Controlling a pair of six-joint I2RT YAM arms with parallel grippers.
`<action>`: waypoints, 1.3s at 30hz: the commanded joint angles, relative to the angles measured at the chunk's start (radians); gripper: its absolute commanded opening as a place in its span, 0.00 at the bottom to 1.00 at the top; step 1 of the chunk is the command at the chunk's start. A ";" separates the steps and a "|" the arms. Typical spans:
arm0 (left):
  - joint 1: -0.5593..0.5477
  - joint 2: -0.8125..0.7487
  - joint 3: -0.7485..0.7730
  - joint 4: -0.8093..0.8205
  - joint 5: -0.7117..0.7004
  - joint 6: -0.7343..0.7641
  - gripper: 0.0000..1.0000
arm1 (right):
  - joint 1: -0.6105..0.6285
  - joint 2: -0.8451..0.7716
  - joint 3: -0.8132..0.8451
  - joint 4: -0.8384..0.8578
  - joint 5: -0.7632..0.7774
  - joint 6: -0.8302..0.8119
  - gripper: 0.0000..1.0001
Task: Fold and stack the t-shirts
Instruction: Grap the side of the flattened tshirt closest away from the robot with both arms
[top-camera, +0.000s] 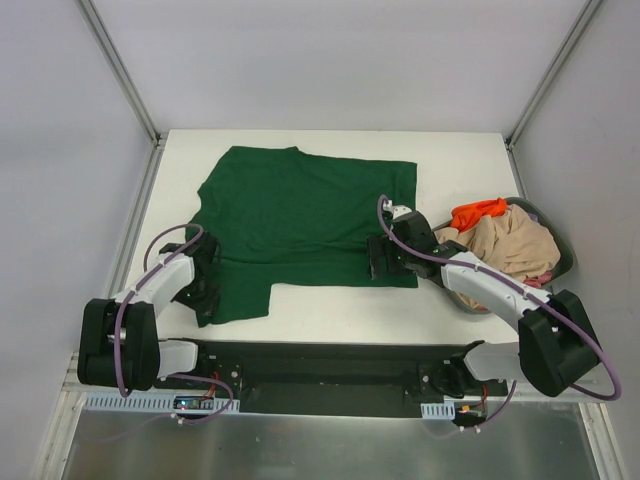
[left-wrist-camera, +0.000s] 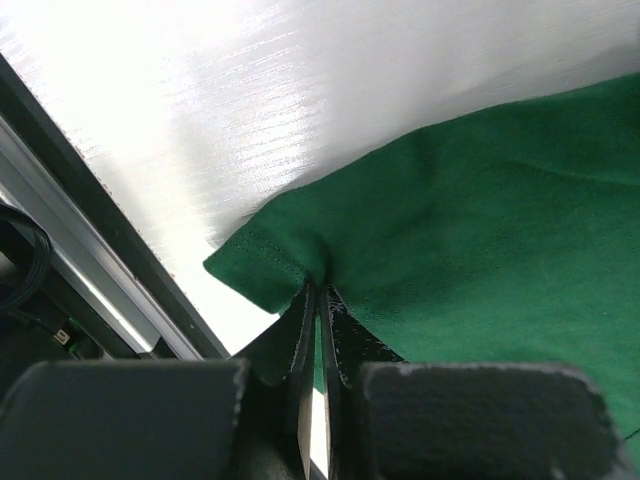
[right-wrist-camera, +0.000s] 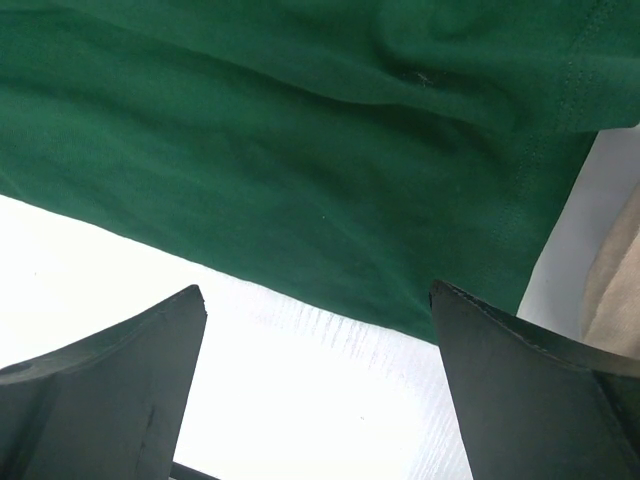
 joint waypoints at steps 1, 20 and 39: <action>0.009 -0.009 -0.051 0.075 -0.073 0.000 0.00 | 0.001 -0.039 -0.005 0.020 0.007 -0.013 0.96; 0.019 -0.481 -0.134 -0.026 -0.247 0.017 0.00 | 0.143 -0.165 -0.044 -0.225 0.121 0.091 0.98; 0.046 -0.487 -0.131 -0.048 -0.286 0.020 0.00 | 0.278 -0.142 -0.120 -0.320 0.065 0.168 0.91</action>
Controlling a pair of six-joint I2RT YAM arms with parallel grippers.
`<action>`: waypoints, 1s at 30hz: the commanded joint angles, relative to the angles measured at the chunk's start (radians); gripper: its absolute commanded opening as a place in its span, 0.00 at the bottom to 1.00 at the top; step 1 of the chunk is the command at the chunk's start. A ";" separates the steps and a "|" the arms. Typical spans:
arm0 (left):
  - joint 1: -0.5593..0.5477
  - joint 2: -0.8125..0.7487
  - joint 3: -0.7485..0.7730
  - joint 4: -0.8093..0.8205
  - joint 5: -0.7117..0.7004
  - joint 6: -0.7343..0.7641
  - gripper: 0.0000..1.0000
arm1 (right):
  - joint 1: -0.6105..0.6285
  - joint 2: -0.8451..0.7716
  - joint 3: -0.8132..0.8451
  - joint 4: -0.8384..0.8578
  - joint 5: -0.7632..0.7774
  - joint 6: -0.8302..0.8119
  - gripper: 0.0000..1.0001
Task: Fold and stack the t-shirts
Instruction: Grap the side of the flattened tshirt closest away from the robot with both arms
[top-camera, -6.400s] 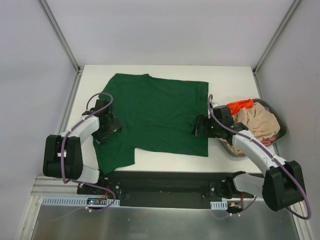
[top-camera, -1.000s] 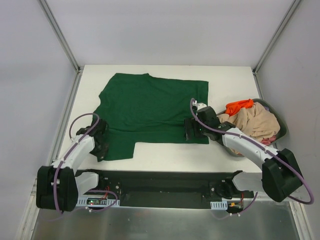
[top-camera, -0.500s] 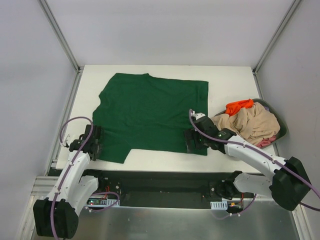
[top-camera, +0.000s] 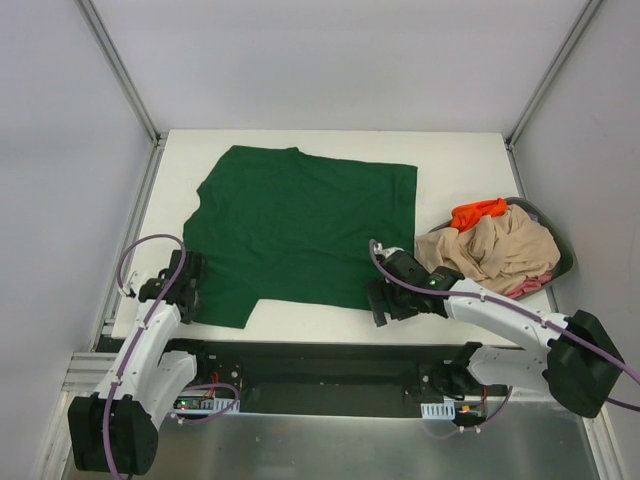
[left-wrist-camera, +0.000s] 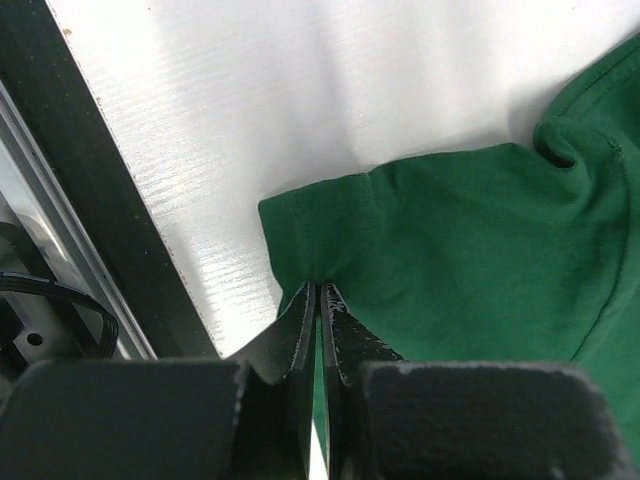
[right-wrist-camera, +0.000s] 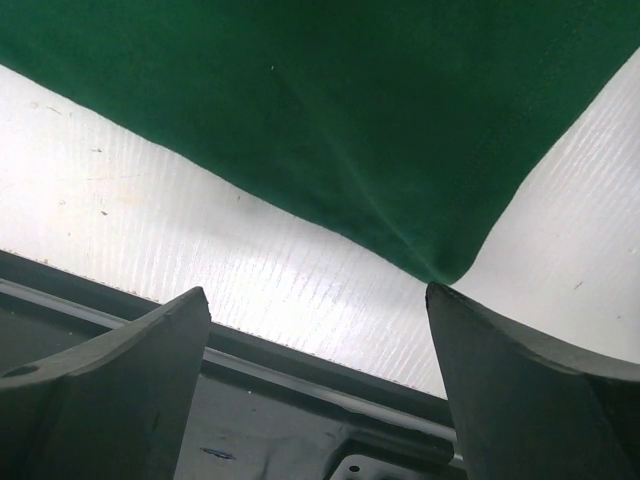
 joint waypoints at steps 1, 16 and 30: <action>0.013 -0.024 0.001 -0.035 -0.045 -0.003 0.00 | 0.020 0.039 -0.008 -0.007 -0.012 0.024 0.91; 0.011 -0.012 0.007 -0.036 -0.054 0.012 0.00 | 0.018 0.172 0.017 0.001 0.054 0.022 0.81; 0.013 -0.038 0.016 -0.065 -0.035 0.017 0.00 | 0.018 0.200 0.015 -0.016 0.110 0.039 0.21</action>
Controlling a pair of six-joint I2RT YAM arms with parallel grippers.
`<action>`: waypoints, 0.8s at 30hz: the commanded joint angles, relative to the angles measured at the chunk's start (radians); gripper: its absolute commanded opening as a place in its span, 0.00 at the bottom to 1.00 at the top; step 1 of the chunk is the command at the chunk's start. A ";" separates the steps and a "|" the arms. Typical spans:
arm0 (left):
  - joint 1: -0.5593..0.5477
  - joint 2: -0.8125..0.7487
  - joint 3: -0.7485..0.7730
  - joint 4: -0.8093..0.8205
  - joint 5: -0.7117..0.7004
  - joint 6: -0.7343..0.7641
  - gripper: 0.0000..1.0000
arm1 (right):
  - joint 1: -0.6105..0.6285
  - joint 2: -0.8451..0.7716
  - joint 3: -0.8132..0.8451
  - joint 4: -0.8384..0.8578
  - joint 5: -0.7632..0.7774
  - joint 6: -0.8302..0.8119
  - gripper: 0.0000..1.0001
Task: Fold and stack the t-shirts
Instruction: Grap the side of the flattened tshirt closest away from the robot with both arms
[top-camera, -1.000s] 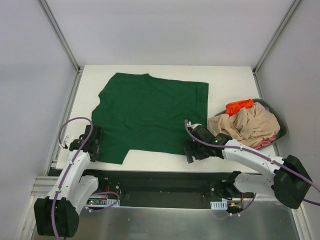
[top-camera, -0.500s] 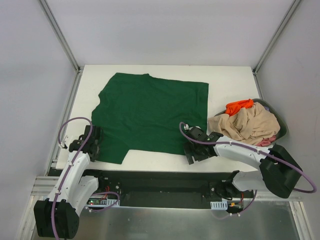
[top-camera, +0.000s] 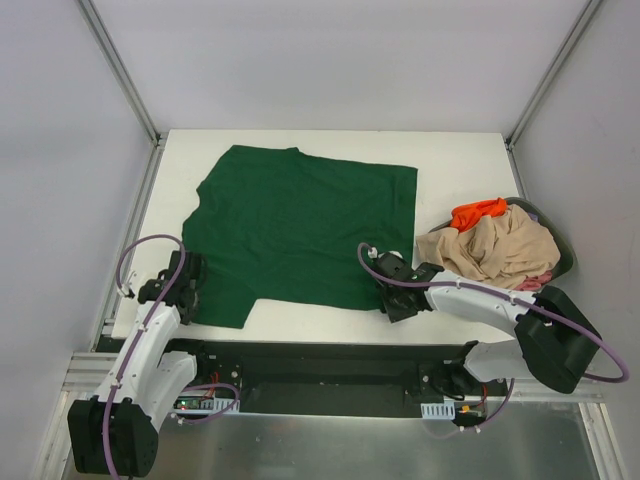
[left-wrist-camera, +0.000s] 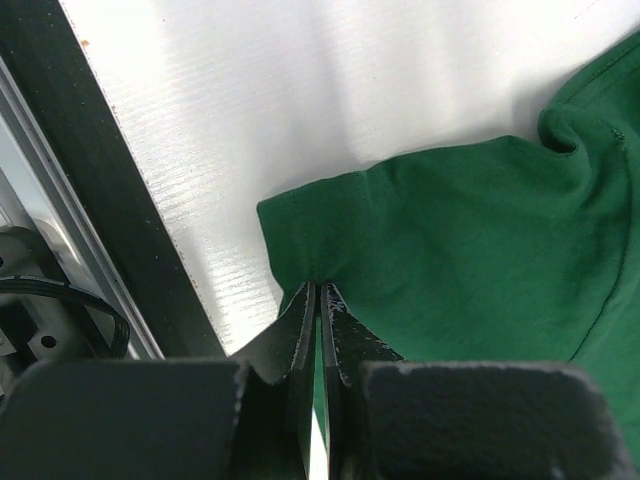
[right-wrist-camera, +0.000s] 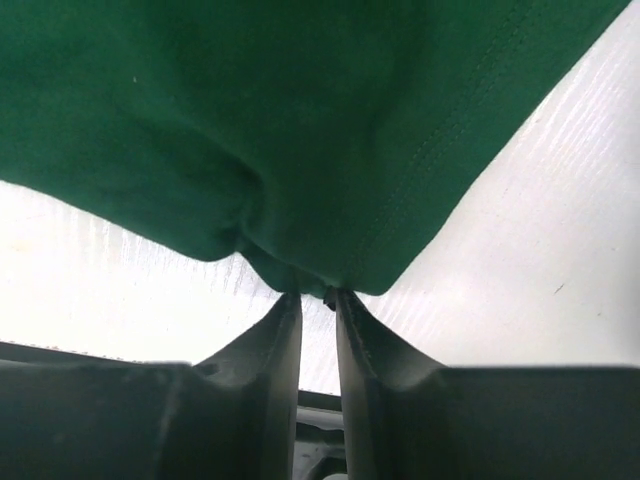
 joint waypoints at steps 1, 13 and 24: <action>0.011 -0.027 0.021 -0.074 -0.019 0.013 0.00 | 0.005 0.016 0.004 -0.033 0.037 0.022 0.17; 0.011 -0.292 0.059 -0.312 0.082 -0.153 0.00 | 0.006 -0.203 -0.024 -0.171 0.034 0.014 0.00; 0.011 -0.426 0.068 -0.361 0.128 -0.197 0.00 | 0.014 -0.245 -0.024 -0.096 0.066 0.020 0.21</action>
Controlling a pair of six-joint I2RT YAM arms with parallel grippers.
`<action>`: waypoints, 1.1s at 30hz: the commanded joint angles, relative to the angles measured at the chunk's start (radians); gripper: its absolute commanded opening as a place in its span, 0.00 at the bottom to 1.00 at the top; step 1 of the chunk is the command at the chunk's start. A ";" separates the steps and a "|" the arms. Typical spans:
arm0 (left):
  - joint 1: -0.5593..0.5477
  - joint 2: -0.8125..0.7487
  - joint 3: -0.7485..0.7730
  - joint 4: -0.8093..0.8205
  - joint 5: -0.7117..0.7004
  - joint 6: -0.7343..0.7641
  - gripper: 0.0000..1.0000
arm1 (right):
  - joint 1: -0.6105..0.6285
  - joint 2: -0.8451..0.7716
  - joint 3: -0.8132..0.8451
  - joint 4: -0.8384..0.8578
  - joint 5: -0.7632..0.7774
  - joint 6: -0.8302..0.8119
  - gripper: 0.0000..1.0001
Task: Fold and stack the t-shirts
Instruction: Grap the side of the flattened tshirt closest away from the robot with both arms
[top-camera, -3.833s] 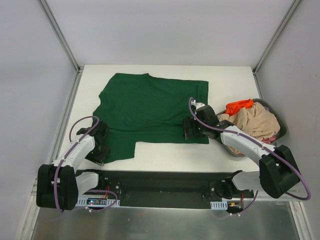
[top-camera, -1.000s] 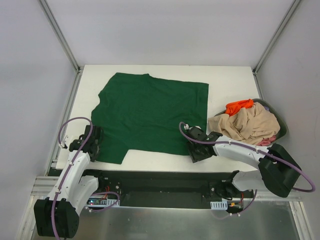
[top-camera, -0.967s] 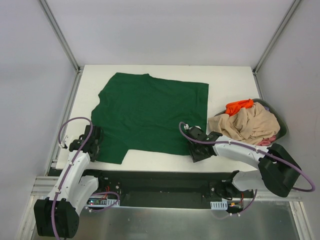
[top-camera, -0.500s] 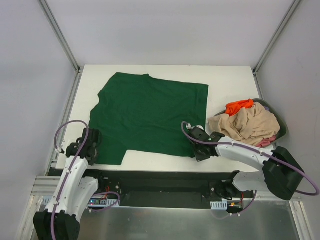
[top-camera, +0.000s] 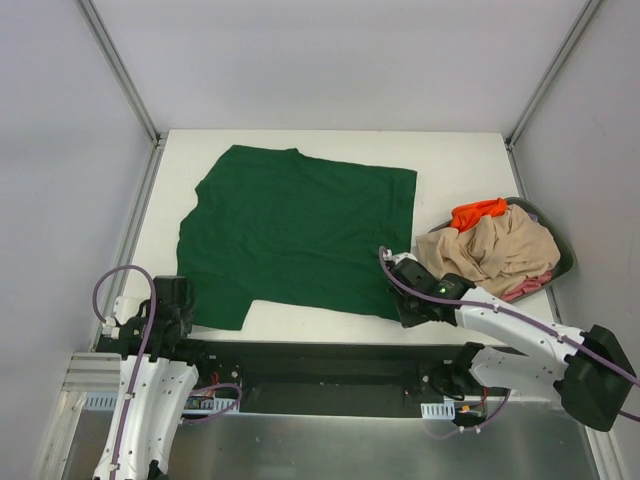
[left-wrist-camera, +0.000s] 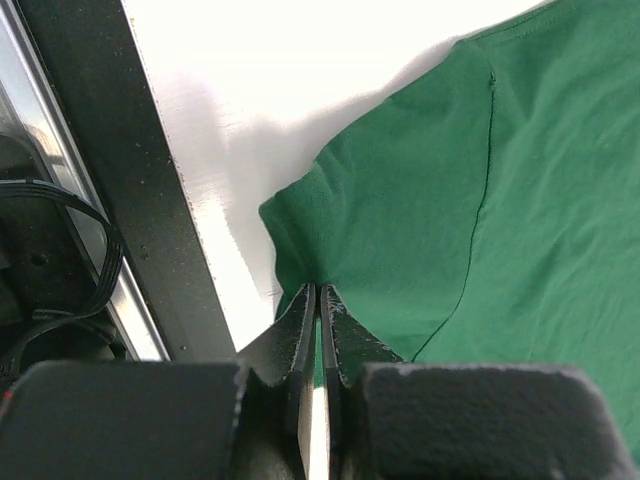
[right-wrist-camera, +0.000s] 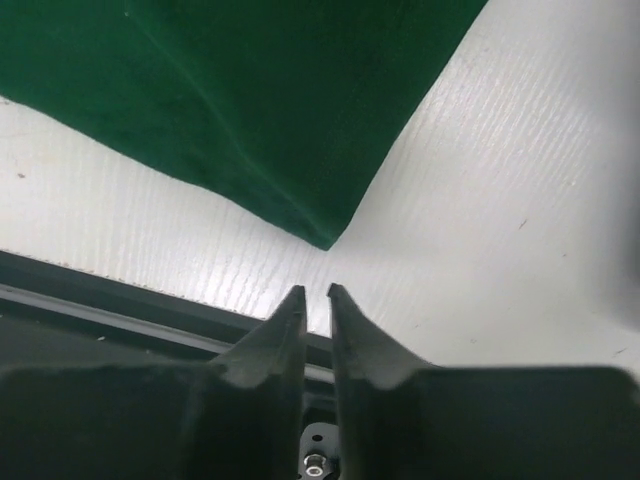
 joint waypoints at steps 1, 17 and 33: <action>0.011 -0.008 0.022 -0.091 0.030 -0.028 0.00 | 0.001 0.068 0.041 0.032 0.083 0.047 0.26; 0.011 -0.003 0.051 -0.115 -0.024 -0.041 0.00 | -0.059 0.285 0.047 0.164 -0.014 0.059 0.42; 0.011 -0.086 0.100 -0.190 -0.030 -0.075 0.00 | -0.059 0.090 -0.068 0.131 -0.123 0.064 0.00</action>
